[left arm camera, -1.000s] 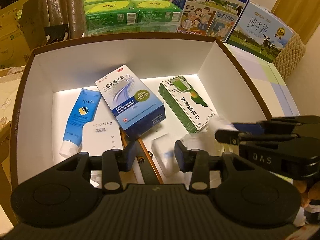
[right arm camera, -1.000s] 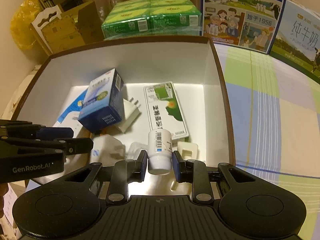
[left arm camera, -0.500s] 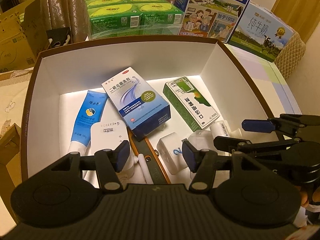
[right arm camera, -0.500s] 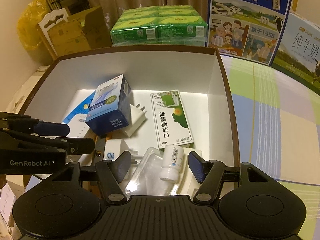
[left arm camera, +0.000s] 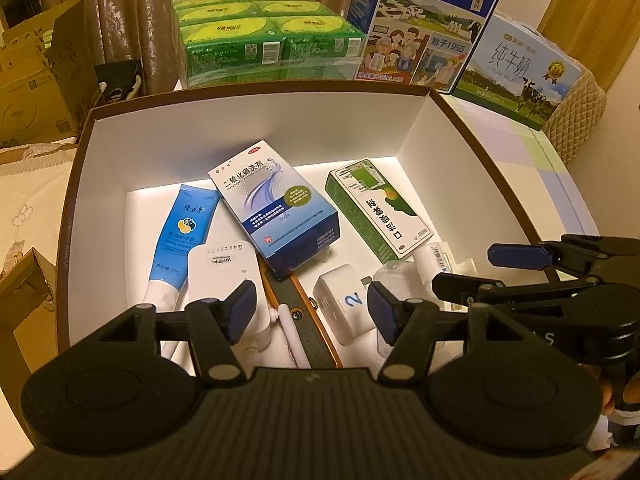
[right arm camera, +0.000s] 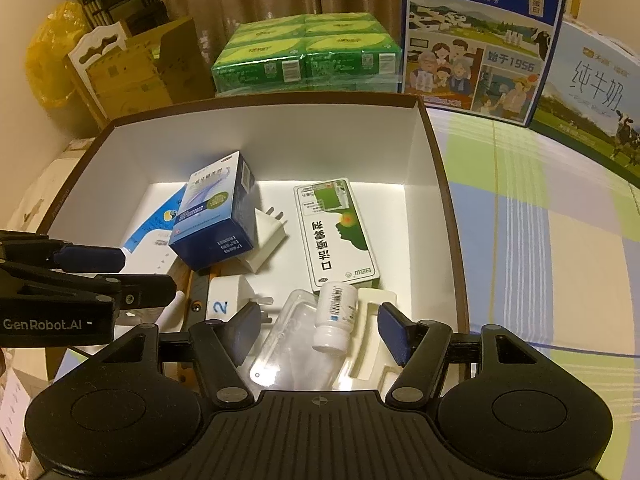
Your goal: Organize rigid objects
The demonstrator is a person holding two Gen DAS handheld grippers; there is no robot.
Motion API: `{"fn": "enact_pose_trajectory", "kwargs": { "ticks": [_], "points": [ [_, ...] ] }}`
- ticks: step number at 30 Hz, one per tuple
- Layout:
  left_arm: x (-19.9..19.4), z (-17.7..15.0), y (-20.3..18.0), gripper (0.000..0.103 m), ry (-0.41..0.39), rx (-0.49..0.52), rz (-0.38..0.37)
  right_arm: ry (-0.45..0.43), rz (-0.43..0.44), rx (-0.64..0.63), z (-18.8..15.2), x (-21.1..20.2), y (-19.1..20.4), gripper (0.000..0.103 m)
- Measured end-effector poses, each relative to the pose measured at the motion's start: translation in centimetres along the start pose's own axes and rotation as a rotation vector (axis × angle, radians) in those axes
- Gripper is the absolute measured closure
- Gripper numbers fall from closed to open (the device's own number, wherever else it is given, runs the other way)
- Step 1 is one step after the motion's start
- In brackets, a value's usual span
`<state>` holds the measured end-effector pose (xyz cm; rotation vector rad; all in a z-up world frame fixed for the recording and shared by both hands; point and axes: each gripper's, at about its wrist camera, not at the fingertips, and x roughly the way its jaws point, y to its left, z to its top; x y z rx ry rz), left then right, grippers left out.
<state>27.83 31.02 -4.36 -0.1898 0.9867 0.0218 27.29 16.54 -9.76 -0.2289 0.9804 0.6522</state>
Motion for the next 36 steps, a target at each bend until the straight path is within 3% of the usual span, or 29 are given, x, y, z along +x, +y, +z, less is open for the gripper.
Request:
{"fn": "enact_pose_trajectory", "kwargs": {
  "ticks": [11,17,36],
  "points": [
    [-2.9,-1.0,-0.7,0.045,-0.064,0.024,0.003,-0.068,0.003,0.061,-0.9,-3.0,-0.1,0.035],
    [-5.7,-2.6,-2.0,0.035,-0.139,0.050,0.033,-0.125,0.007,0.089,-2.1,-5.8,-0.3,0.035],
    [-12.3,-9.7,-9.4,0.032,-0.246,0.063,0.088,-0.170,0.001,0.100,-9.8,-13.5,-3.7,0.035]
  ]
}}
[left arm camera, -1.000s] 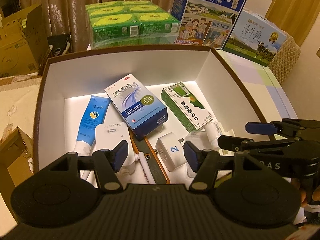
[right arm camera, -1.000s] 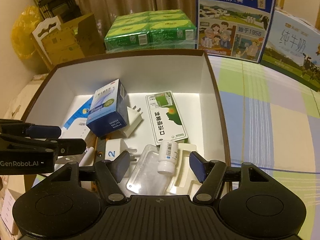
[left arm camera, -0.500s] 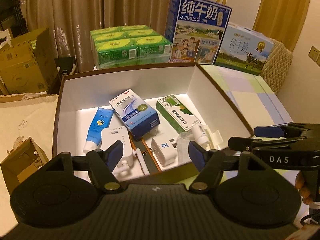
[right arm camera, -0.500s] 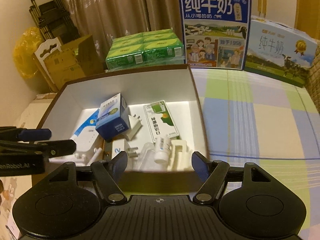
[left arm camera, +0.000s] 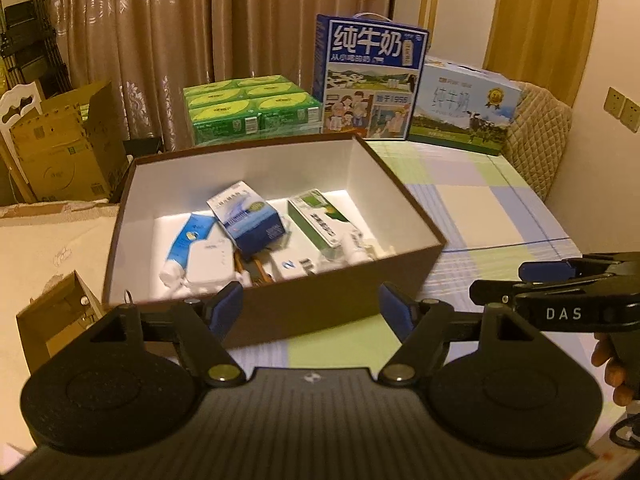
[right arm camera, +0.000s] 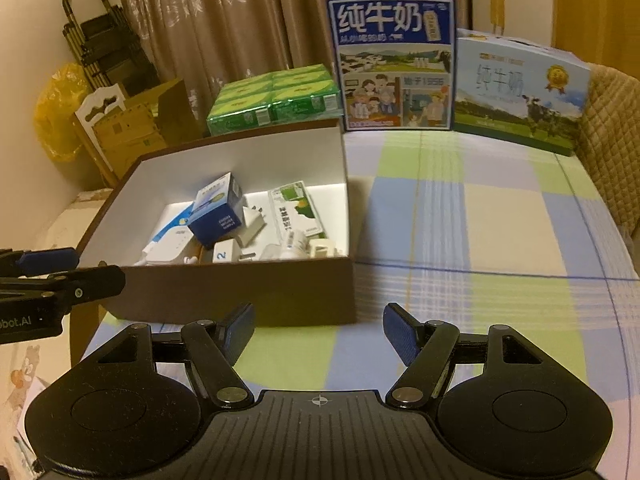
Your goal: Organize rigid objects
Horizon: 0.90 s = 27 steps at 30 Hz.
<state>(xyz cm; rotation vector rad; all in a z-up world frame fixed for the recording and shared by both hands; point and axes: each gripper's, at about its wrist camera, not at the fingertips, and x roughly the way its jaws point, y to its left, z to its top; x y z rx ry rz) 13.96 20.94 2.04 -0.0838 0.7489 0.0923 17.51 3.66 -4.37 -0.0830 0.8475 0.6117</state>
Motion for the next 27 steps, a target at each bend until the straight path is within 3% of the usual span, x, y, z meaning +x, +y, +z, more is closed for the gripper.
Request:
{"fn": "enact_pose_trajectory", "kwargs": {
  "ticks": [17,27],
  "points": [
    [-4.5,-5.6,-10.5,0.032,0.077,-0.008,-0.005,0.014,-0.006,0.021,-6.3,-9.1,-7.0,0.035],
    [-6.8,-9.3,-15.0,0.032,0.121,-0.001,-0.018,0.025,0.010,0.024,-10.7,-14.2,-9.1,0.035]
  ]
}}
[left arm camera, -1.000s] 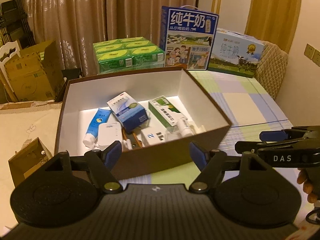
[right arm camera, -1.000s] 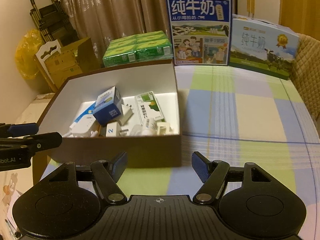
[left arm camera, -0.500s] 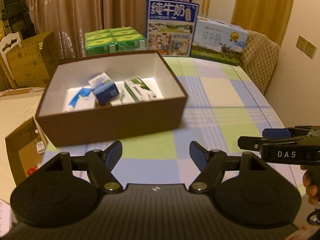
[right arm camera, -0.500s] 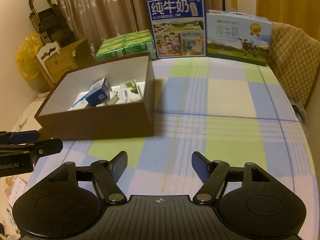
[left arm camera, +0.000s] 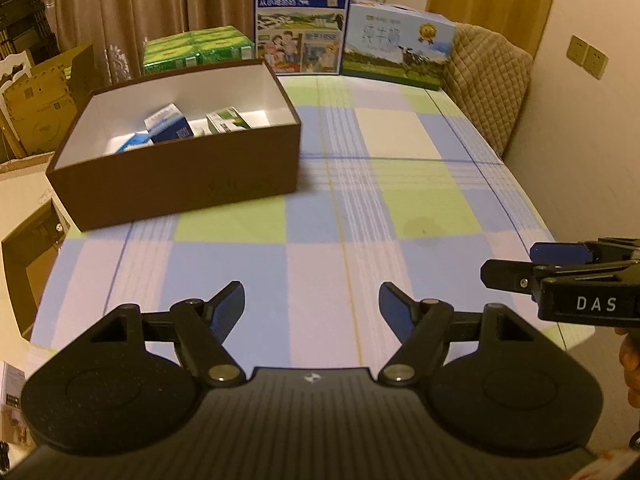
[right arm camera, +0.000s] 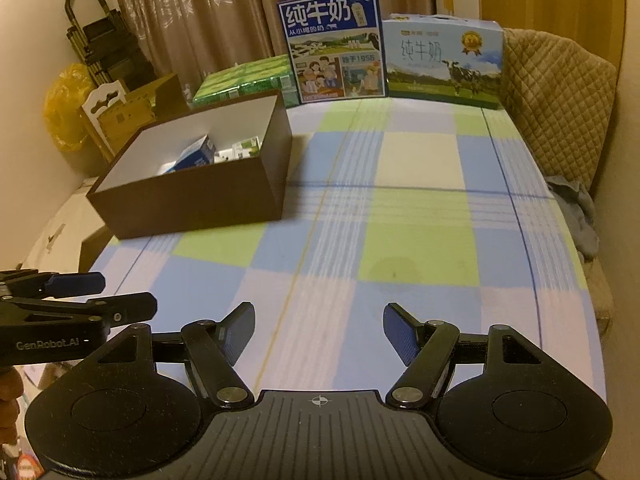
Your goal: Organize rigid objects
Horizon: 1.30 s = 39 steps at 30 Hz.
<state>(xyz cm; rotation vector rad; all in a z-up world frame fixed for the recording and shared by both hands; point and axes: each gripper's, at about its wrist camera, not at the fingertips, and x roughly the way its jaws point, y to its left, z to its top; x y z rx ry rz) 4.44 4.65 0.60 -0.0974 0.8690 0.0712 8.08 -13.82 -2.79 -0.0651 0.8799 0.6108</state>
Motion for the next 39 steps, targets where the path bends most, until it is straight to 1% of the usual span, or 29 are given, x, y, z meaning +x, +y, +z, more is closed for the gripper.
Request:
{"fn": "enact_pose_trajectory", "kwargs": {
  "ticks": [8,19,39],
  "points": [
    [-1.6,-2.5,-1.8,0.032,0.012,0.004,-0.009,0.011,-0.002,0.013,-3.0,-2.7,-0.9,0.035],
    [-3.5,-4.5,-2.5,0.032,0.012,0.004,-0.017,0.018,-0.010,0.011,-5.4,-4.7,-0.5,0.035],
    [-4.9,-5.7,-3.2,0.032,-0.002,0.017,-0.024,-0.001,-0.018,0.025,-6.9,-6.4,-0.1,0.035]
  ]
}}
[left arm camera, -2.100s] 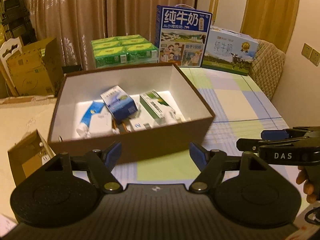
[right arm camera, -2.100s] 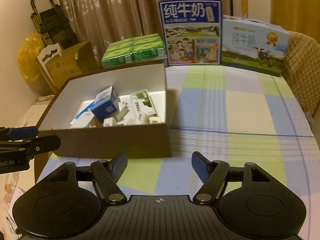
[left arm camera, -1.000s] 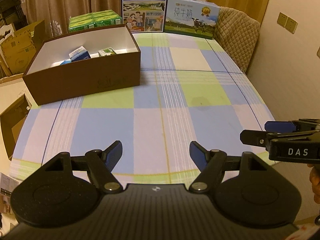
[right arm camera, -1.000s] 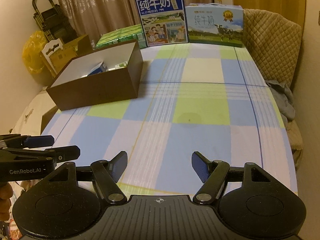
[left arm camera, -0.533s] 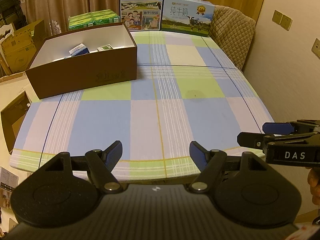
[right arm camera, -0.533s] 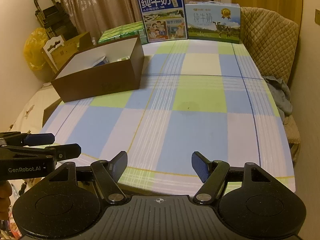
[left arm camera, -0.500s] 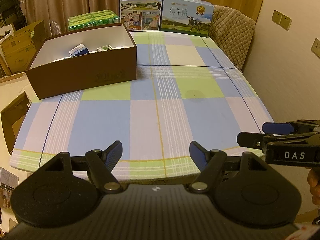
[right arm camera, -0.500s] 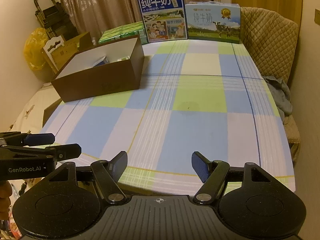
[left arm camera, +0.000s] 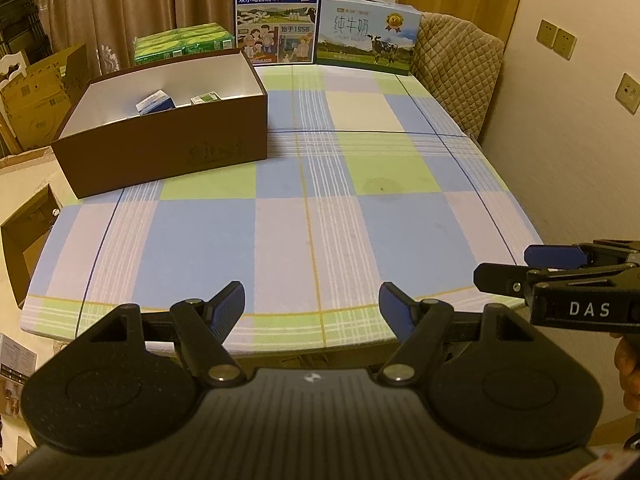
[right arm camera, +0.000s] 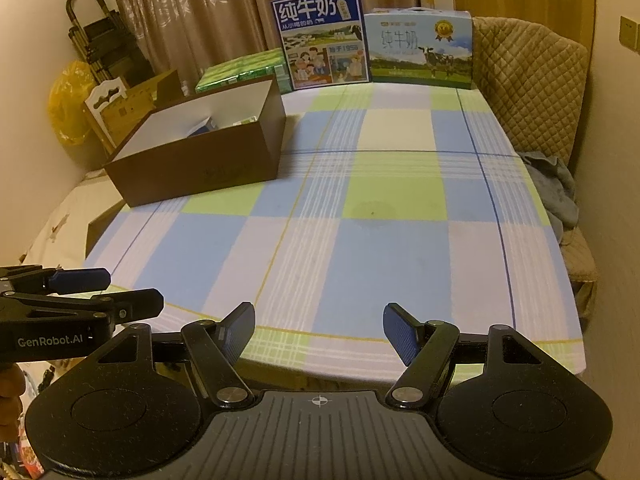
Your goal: Organize rigid objects
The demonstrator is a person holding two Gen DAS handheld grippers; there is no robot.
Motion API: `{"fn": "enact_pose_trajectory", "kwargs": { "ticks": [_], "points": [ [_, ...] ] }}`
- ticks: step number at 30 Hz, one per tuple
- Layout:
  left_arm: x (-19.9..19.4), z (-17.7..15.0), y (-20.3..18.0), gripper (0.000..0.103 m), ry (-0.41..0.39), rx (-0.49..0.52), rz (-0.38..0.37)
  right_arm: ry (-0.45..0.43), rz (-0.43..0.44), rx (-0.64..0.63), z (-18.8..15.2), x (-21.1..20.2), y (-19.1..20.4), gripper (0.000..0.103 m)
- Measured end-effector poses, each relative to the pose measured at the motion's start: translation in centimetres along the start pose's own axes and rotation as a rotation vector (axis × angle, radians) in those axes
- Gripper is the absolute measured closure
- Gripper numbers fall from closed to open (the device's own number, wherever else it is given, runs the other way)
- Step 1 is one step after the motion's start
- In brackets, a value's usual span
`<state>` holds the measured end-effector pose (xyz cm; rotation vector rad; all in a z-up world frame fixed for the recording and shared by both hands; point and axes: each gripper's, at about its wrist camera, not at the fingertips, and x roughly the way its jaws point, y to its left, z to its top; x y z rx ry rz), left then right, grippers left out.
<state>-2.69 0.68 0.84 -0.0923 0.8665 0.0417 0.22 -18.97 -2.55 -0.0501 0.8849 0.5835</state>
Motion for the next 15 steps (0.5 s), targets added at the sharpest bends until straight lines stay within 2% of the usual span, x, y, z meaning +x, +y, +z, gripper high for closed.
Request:
{"fn": "enact_pose_trajectory", "kwargs": {
  "ticks": [15],
  "points": [
    [0.32,0.33,-0.43,0.032,0.005,-0.005,0.019,0.000,0.011,0.004,0.03,0.11,-0.56,0.035]
  ]
}}
